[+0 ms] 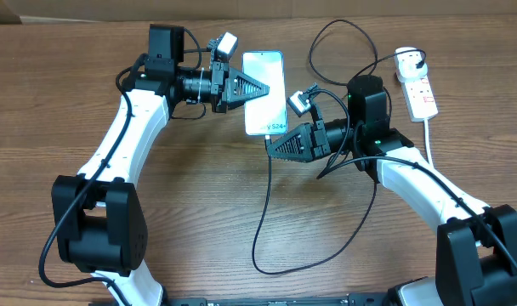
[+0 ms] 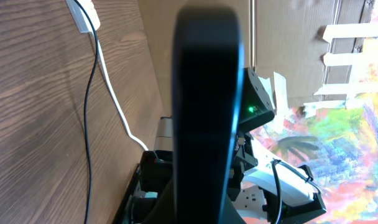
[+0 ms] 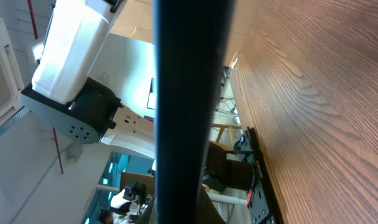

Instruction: Plug charger to phone and switch on socket

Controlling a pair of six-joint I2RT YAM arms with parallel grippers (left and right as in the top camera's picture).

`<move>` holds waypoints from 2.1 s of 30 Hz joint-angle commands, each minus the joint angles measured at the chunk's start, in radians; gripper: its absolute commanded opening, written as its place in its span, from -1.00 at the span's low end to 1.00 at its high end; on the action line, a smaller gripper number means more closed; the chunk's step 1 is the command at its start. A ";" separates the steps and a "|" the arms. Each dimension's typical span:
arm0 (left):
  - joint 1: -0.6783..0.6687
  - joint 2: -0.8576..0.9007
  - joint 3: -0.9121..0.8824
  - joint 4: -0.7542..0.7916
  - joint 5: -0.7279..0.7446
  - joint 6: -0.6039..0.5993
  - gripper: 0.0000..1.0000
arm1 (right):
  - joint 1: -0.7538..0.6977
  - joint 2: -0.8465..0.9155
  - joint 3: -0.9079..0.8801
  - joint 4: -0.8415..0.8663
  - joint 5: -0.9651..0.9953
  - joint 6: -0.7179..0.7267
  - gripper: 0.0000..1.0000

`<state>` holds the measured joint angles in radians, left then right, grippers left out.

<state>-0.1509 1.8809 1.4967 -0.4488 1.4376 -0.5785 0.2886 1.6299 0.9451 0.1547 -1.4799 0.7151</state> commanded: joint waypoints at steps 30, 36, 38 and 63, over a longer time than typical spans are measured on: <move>-0.006 -0.004 0.008 -0.010 0.018 -0.028 -0.91 | -0.002 -0.023 0.015 0.060 -0.011 0.098 -0.93; -0.006 -0.004 0.008 -0.010 -0.005 -0.032 -0.92 | -0.002 -0.023 0.015 0.016 -0.017 0.096 -0.93; -0.006 -0.004 0.008 -0.010 -0.005 -0.032 -0.92 | -0.002 -0.023 0.015 0.016 -0.016 0.096 -0.93; -0.006 -0.004 0.008 -0.010 0.031 -0.038 -0.91 | -0.003 -0.023 0.015 0.024 0.021 0.095 -0.93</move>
<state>-0.1509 1.8809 1.4967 -0.4599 1.4139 -0.6044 0.2893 1.6299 0.9451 0.1711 -1.4776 0.8112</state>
